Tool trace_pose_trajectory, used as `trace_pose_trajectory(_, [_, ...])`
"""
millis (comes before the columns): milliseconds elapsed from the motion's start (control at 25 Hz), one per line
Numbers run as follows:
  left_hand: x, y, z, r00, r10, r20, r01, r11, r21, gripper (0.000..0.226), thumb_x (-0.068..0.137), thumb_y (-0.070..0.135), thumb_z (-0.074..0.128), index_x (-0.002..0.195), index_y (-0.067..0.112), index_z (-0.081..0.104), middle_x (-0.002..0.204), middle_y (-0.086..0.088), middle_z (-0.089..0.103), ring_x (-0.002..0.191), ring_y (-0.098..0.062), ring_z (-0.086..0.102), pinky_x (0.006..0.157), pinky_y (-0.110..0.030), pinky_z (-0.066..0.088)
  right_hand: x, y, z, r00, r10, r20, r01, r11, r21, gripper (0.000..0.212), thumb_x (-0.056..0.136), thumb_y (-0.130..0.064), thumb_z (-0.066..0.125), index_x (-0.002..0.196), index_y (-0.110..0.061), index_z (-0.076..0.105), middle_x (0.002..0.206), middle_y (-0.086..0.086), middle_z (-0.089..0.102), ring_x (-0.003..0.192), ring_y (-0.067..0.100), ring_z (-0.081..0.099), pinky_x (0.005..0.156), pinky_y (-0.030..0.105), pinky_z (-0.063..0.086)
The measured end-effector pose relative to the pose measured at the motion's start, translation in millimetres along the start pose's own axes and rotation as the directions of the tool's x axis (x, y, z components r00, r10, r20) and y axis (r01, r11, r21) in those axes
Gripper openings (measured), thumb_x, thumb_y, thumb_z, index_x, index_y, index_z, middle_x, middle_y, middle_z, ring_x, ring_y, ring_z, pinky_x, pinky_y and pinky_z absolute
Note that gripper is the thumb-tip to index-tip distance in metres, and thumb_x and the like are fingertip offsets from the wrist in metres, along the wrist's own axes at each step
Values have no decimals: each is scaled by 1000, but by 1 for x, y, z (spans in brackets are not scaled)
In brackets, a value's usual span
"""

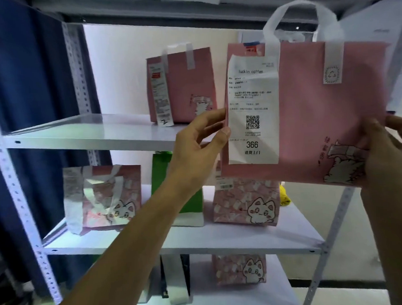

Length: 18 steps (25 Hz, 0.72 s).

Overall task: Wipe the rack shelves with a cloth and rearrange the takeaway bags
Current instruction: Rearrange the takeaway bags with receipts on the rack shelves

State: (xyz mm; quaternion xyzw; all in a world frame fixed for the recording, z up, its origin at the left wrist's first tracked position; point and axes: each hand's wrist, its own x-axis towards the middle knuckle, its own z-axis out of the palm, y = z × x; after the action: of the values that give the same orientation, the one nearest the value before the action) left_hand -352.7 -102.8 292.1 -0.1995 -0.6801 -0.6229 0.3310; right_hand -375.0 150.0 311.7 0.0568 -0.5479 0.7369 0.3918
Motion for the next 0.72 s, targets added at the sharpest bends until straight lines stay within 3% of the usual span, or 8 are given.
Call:
trace_pose_trajectory(120, [-19,14,-54,998,-44,-42,45,999,9,25,99,16,59,122,24,67,120,3,73,118,-18,66,89,-41,60,-38,-6,38,999,2,45,-4,999,37,7,94,-29,63,89,-34,60,62,-25,67,56,-7,61,51,8,47])
trace_pose_trajectory(280, [-45,31,-126,992,-64,-107,69,997,41,26,103,18,52,125,15,65,118,-2,73,111,-17,70,84,-28,60,-88,-1,85,996,25,86,-32,996,86,8,86,-31,68,82,-38,65,72,-17,71,68,4,66,64,23,57])
trace_pose_trajectory(360, [-59,36,-155,988,-65,-137,75,995,68,24,104,19,51,123,16,66,115,0,75,109,-16,71,86,-30,59,-108,5,104,995,28,99,-38,994,98,9,84,-28,70,80,-35,66,73,-14,70,69,6,65,67,28,57])
trace_pose_trajectory(480, [-78,40,-191,980,-78,-185,95,992,82,22,103,19,52,118,20,68,112,2,76,107,-17,72,85,-35,61,-134,9,126,988,31,153,-49,993,111,14,85,-25,71,75,-35,68,69,-19,70,66,0,64,64,21,54])
trace_pose_trajectory(720, [-102,44,-239,953,-68,-296,113,984,137,17,102,16,56,104,23,71,101,5,78,96,-12,74,78,-24,59,-179,26,158,974,64,217,-82,994,72,10,87,-27,70,78,-31,68,77,-13,72,69,4,65,64,21,54])
